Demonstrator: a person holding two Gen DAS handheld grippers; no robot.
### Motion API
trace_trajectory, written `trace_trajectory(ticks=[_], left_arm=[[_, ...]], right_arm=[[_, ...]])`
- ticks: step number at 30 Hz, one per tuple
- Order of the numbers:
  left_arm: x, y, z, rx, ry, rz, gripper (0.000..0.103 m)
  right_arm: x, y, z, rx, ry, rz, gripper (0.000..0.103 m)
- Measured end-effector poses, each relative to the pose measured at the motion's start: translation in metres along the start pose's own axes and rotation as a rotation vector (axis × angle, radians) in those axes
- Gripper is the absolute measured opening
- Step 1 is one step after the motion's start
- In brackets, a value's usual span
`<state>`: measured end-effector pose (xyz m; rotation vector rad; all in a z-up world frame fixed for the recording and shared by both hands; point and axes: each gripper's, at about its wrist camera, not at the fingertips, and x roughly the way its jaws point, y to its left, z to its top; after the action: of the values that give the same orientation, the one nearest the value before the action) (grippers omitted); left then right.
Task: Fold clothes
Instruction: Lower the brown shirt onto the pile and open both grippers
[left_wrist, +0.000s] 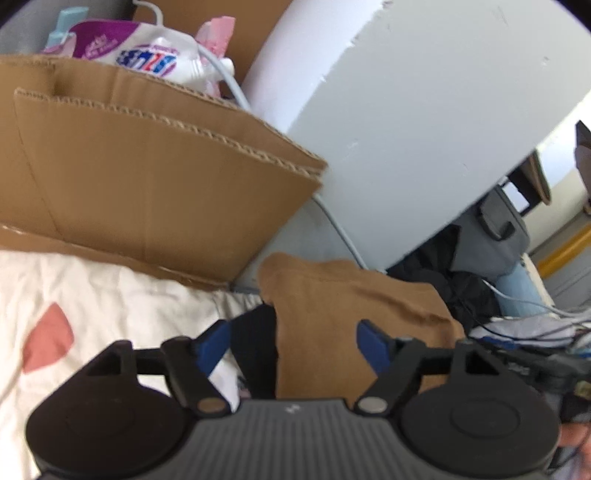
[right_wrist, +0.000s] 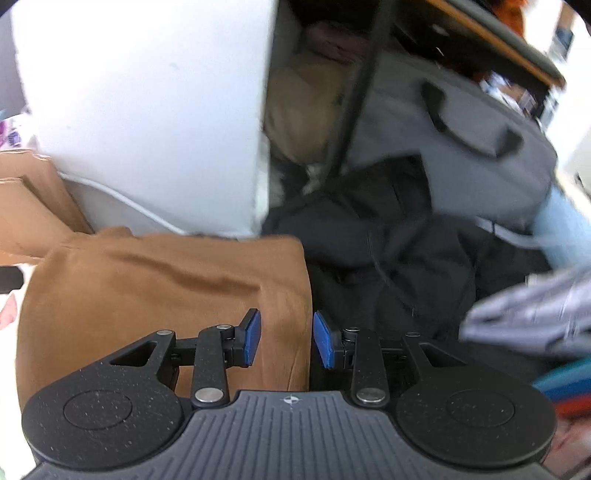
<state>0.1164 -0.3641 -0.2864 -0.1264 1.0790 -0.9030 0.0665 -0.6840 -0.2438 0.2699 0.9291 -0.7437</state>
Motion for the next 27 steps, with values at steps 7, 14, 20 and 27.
trace_trajectory(ticks=[7, 14, 20, 27], left_arm=[[-0.015, -0.003, -0.016, 0.036, -0.050, 0.029, 0.102], [-0.030, -0.013, -0.033, 0.096, -0.062, 0.024, 0.102], [-0.024, -0.028, -0.043, 0.167, -0.062, 0.013, 0.088], [0.002, -0.034, -0.043, 0.178, -0.021, 0.000, 0.038]], right_arm=[[-0.014, 0.012, -0.028, 0.029, -0.058, 0.075, 0.046], [-0.031, 0.017, -0.051, 0.046, -0.122, 0.090, 0.074], [-0.026, 0.000, -0.056, 0.121, -0.116, 0.095, 0.019], [0.005, 0.000, -0.048, 0.136, -0.083, 0.079, 0.003]])
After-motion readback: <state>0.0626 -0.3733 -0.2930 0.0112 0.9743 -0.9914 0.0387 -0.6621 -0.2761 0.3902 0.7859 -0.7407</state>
